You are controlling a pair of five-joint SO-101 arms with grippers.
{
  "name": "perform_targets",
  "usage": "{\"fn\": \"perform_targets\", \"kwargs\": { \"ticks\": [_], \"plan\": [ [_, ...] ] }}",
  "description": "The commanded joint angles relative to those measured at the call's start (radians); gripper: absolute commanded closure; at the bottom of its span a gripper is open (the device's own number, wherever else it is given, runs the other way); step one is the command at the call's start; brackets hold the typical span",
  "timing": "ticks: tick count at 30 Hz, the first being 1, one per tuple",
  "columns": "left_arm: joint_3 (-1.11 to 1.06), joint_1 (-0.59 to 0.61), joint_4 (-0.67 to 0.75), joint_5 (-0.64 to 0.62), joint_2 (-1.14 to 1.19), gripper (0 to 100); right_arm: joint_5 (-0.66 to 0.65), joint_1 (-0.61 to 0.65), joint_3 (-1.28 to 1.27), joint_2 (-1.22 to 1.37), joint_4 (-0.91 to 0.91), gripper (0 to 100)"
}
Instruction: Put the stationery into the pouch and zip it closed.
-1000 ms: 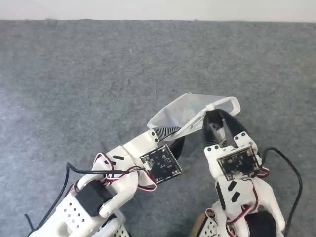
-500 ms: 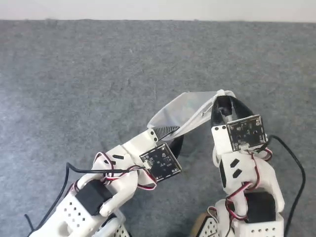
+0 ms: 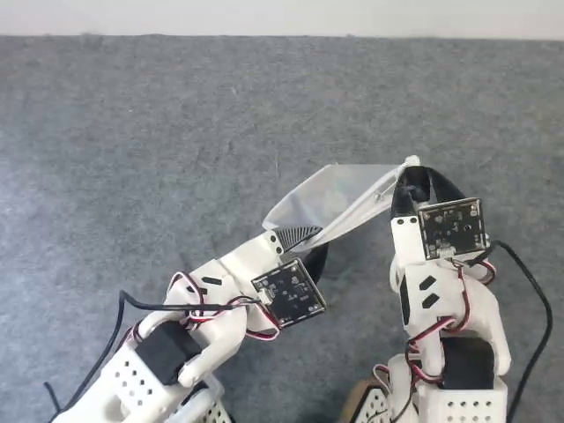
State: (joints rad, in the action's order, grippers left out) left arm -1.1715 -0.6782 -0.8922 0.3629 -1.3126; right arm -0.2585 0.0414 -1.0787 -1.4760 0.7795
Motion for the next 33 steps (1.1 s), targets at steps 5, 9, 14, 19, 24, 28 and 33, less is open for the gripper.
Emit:
{"fn": "perform_targets", "kwargs": {
  "ticks": [5,9,14,19,24,28,33],
  "plan": [
    [-0.05,0.023,0.0,0.018,0.0,99,0.043,-0.108,0.034,0.042,-0.054,99.1],
    [-0.044,0.095,0.006,0.041,0.0,99,0.054,-0.128,0.06,0.119,-0.062,99.1],
    [-0.045,0.137,0.025,0.075,0.0,99,0.091,-0.134,0.135,0.277,-0.061,99.1],
    [-0.045,0.138,0.025,0.075,0.0,99,0.133,-0.197,0.193,0.381,-0.059,99.1],
    [-0.033,0.193,0.034,0.075,0.0,99,0.158,-0.228,0.204,0.395,-0.059,99.1],
    [-0.022,0.244,0.041,0.075,0.0,99,0.16,-0.237,0.206,0.406,-0.061,99.1],
    [-0.002,0.287,0.041,0.071,0.0,99,0.18,-0.255,0.215,0.407,-0.053,99.1]
  ]
}}
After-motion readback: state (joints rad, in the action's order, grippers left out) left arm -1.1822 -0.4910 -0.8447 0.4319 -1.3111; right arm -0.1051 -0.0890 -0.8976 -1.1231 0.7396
